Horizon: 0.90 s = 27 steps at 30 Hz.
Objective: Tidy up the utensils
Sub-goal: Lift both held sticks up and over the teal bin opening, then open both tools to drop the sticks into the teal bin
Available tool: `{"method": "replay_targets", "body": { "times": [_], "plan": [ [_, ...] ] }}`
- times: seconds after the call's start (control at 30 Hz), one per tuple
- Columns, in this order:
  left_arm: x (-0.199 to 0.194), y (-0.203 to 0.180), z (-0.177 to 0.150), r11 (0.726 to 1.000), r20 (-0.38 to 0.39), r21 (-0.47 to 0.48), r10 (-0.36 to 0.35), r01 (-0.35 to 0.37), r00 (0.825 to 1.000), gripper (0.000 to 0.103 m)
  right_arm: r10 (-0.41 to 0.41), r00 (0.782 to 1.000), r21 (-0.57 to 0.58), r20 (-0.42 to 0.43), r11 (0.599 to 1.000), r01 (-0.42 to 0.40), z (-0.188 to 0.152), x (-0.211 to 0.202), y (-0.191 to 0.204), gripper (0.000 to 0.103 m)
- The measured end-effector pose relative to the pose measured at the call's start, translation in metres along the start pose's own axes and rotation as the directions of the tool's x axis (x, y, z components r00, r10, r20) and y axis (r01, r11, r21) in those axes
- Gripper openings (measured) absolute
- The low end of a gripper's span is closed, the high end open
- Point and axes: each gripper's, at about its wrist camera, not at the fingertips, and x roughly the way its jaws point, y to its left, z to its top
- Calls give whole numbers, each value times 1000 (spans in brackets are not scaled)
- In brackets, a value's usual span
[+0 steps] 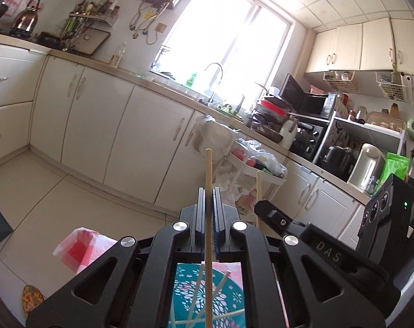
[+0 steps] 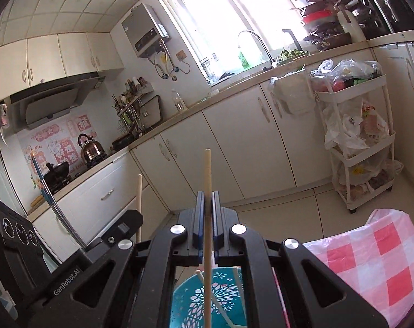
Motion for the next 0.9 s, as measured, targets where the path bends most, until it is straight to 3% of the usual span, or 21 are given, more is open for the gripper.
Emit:
{"method": "replay_targets", "body": {
  "times": [0.3, 0.53, 0.67, 0.9],
  "plan": [
    [14, 6, -17, 996, 30, 16, 82, -82, 996, 5, -50, 998, -69, -24, 996, 48, -19, 13, -2, 6],
    [4, 6, -29, 992, 111, 24, 121, -124, 987, 5, -83, 996, -91, 16, 992, 84, -30, 11, -6, 6],
    [6, 5, -35, 991, 104, 45, 119, -124, 987, 5, -103, 994, -100, 35, 989, 106, -36, 9, -8, 6],
    [-3, -1, -55, 986, 64, 119, 112, -119, 992, 5, -91, 996, -102, -11, 991, 89, -58, 5, -13, 6]
  ]
}}
